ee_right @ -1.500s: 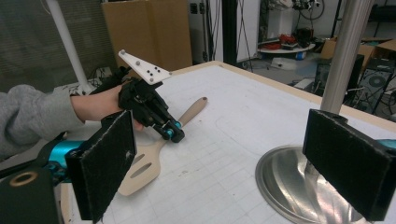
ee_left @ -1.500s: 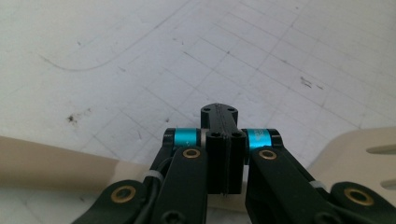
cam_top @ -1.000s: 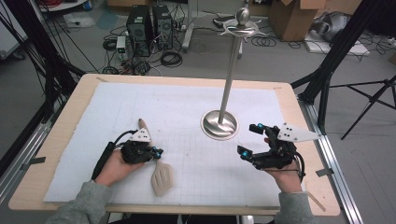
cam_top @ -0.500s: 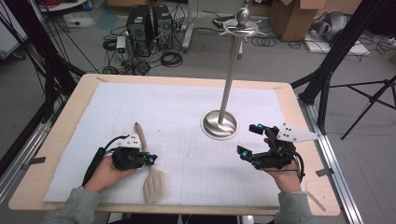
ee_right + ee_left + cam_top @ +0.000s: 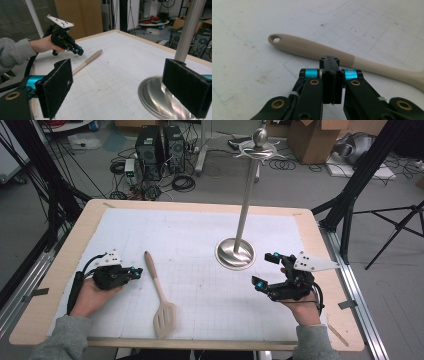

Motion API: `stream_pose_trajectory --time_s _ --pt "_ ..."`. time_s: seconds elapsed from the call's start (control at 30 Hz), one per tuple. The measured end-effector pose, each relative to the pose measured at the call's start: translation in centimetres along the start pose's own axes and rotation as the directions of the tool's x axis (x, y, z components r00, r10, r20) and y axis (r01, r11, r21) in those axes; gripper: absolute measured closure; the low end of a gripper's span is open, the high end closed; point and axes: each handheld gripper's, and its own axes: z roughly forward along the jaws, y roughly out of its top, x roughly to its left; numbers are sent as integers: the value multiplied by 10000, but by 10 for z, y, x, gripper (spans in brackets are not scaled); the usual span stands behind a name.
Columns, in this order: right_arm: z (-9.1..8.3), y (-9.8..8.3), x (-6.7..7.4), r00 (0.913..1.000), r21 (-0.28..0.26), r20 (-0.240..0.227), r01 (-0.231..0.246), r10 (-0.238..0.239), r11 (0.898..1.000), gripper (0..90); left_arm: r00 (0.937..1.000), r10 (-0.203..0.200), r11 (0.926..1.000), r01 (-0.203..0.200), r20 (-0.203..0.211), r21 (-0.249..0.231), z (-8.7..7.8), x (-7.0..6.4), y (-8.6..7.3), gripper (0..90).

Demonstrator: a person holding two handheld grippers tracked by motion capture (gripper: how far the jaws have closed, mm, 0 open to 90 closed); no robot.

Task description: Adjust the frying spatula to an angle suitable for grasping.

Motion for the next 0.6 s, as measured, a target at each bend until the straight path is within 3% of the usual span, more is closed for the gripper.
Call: stream_pose_trajectory --time_s 0.2,0.6 --pt "-1 0 0 10000 -31 19 -32 32 10000 85 9995 -148 9973 168 -286 708 10 5 -7 898" --pt "0 0 1 10000 -32 38 8 -8 10000 84 9980 -526 9969 546 -356 561 19 4 -3 898"
